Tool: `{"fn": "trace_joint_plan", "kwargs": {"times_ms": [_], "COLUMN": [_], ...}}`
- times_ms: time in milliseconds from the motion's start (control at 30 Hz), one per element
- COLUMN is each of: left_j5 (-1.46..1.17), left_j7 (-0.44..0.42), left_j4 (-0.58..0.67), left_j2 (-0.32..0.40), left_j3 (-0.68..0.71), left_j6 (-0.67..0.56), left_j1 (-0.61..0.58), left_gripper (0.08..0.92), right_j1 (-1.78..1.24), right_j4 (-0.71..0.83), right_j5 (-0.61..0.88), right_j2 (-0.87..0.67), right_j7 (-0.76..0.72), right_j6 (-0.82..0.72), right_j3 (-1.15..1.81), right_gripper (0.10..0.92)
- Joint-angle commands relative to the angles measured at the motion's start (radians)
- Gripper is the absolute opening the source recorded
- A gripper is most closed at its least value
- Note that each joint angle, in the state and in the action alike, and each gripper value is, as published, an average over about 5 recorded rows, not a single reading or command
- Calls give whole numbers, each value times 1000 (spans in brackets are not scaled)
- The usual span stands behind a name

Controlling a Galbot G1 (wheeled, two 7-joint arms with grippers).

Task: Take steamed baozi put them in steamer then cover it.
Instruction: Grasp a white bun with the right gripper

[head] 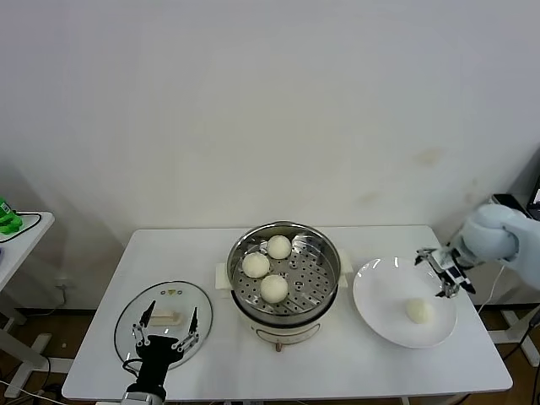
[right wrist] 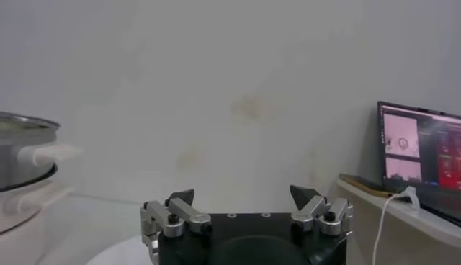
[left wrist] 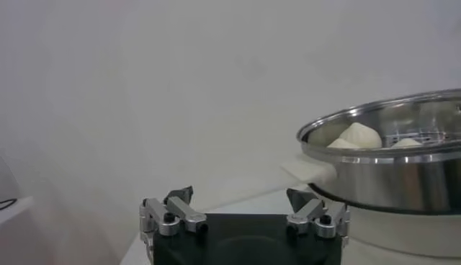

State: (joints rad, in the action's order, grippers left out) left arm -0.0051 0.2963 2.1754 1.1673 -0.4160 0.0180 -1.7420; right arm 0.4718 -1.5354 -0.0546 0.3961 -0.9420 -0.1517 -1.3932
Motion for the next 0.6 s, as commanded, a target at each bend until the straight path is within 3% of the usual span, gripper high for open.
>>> {"fn": "trace_joint_plan", "kwargs": {"times_ms": [33, 600], "left_j5": [2, 17], "left_j7": [0, 0], "left_j4": [-1, -2], "left_j2": [-1, 16], "left_j3": [4, -3], "left_j6": [1, -2], "left_j1": [-1, -23], "left_gripper": [823, 823], "right_j1": [-286, -447], "right_j4": [78, 157], "right_j5": [46, 72], "right_j2": [-23, 39], "right_j7": [33, 27], "right_j6": [-111, -136], "right_j3": [208, 357], "right_gripper": [823, 823]}}
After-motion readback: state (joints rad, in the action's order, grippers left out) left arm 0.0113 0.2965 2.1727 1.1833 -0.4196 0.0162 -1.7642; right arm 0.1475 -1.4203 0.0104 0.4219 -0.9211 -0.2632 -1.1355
